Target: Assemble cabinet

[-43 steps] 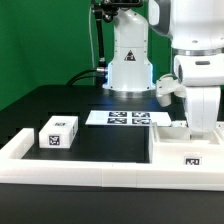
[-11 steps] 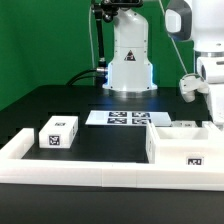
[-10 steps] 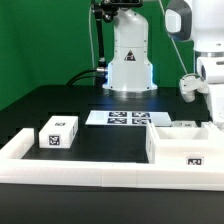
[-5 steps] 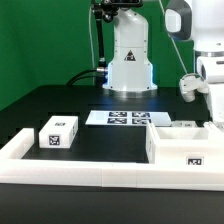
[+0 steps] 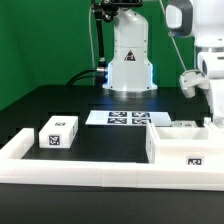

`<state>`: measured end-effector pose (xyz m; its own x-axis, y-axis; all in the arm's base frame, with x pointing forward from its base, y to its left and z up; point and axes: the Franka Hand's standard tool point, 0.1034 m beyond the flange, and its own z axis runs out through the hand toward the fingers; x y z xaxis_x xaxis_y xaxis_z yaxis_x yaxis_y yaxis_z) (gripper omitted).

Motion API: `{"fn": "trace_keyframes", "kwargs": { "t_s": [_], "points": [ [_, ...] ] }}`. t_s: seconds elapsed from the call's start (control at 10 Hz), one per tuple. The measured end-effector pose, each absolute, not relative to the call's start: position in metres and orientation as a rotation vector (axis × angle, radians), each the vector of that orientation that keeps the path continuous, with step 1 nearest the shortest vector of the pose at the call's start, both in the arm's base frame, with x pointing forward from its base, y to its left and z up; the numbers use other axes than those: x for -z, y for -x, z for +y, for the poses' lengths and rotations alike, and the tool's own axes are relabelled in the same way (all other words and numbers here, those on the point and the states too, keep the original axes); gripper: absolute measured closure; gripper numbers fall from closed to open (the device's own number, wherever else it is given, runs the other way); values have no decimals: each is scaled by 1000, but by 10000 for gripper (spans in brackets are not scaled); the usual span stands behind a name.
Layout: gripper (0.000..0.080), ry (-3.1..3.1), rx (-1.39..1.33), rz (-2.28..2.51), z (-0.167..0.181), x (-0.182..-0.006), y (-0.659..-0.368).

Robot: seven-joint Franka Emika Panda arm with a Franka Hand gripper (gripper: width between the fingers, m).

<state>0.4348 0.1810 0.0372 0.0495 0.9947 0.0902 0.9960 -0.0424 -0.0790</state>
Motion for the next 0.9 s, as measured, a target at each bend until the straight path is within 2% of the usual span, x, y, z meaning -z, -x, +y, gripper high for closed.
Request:
{"fn": "trace_keyframes", "kwargs": {
  "t_s": [0.2, 0.3, 0.6, 0.9],
  "points": [
    [738, 2199, 24, -2129, 172, -62, -431],
    [738, 2179, 22, -2166, 160, -67, -428],
    [738, 2169, -5, -2169, 126, -62, -419],
    [738, 2185, 5, -2151, 107, -60, -431]
  ]
}}
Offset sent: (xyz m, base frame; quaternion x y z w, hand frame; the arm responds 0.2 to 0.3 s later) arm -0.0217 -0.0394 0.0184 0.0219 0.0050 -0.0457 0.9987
